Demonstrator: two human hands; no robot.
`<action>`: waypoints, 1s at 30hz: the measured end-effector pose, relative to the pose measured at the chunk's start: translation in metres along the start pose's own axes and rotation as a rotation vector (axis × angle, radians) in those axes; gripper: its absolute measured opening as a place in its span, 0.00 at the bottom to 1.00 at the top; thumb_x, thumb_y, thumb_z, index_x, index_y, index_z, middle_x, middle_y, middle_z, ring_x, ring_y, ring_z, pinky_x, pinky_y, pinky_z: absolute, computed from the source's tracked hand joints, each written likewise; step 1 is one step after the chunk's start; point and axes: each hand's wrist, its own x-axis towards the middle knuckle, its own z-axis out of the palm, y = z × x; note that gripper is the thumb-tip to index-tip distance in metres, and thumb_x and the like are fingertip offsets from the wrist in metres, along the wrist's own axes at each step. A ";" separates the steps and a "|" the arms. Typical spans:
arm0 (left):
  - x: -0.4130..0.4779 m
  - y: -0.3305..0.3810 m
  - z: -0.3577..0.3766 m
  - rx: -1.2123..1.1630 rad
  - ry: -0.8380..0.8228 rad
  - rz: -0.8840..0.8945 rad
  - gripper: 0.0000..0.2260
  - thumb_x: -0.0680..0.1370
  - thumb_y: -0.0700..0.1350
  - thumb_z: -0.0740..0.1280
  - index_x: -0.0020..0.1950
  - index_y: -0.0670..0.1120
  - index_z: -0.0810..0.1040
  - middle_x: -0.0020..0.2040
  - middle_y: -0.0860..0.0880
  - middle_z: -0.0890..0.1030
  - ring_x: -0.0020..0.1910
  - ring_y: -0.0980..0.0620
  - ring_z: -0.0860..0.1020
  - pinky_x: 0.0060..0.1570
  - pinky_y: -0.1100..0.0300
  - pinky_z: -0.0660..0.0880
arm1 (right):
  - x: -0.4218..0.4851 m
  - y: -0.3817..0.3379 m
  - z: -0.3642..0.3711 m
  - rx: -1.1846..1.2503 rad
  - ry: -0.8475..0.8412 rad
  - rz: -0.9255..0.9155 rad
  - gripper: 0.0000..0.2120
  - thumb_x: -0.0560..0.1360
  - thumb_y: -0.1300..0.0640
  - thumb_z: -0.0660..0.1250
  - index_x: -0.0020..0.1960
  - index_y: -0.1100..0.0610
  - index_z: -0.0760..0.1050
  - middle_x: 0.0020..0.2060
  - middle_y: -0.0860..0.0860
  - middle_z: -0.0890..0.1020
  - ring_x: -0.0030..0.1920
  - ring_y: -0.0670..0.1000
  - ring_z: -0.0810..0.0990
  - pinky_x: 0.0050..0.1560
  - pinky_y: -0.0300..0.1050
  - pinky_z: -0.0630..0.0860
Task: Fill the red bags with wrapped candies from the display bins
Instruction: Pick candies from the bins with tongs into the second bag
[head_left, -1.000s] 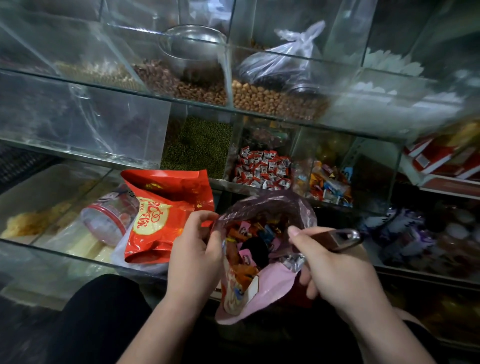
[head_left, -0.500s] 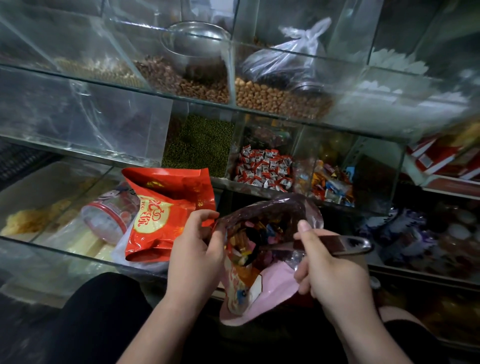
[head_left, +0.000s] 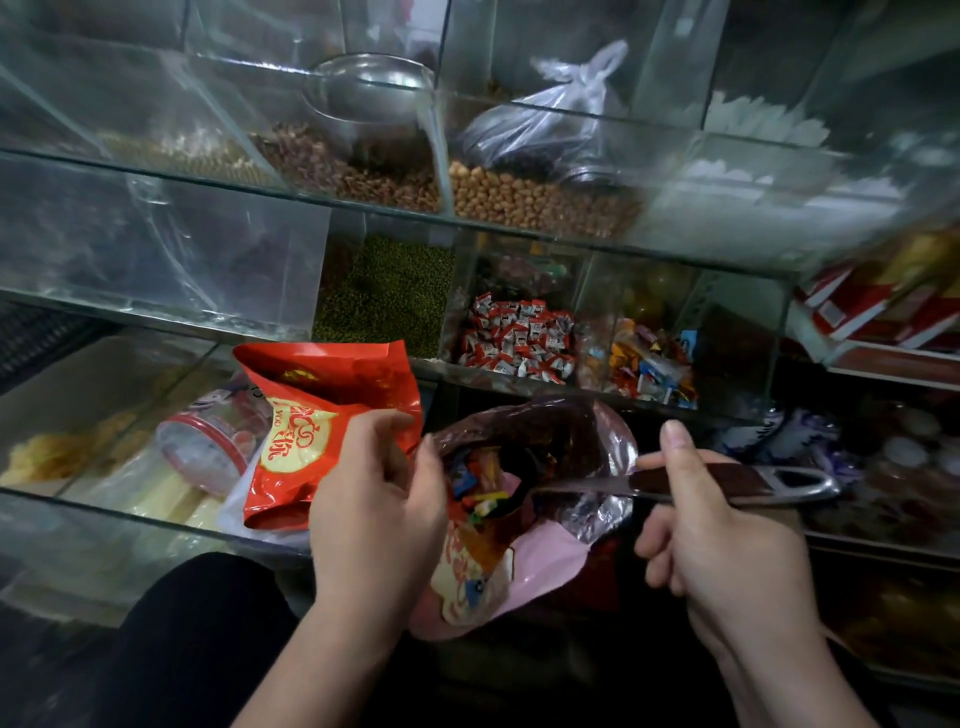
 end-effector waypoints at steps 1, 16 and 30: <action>-0.002 0.008 0.000 -0.028 0.003 0.074 0.06 0.77 0.51 0.67 0.52 0.58 0.72 0.36 0.59 0.75 0.35 0.60 0.76 0.32 0.68 0.70 | 0.000 -0.001 -0.002 0.029 0.002 0.017 0.26 0.69 0.24 0.60 0.42 0.44 0.84 0.20 0.56 0.77 0.15 0.52 0.73 0.18 0.34 0.64; -0.020 0.022 0.064 0.239 -0.646 -0.074 0.19 0.81 0.57 0.55 0.71 0.53 0.69 0.68 0.52 0.71 0.68 0.49 0.69 0.67 0.52 0.68 | -0.010 -0.022 -0.051 0.120 -0.107 0.044 0.15 0.70 0.37 0.66 0.46 0.45 0.85 0.21 0.58 0.78 0.16 0.56 0.75 0.20 0.36 0.66; 0.015 0.063 0.060 0.241 -0.318 0.245 0.20 0.83 0.49 0.60 0.73 0.45 0.72 0.77 0.51 0.67 0.78 0.55 0.58 0.77 0.56 0.53 | -0.013 -0.044 -0.077 0.337 -0.228 -0.078 0.11 0.70 0.44 0.69 0.44 0.51 0.83 0.21 0.58 0.77 0.15 0.56 0.73 0.20 0.35 0.66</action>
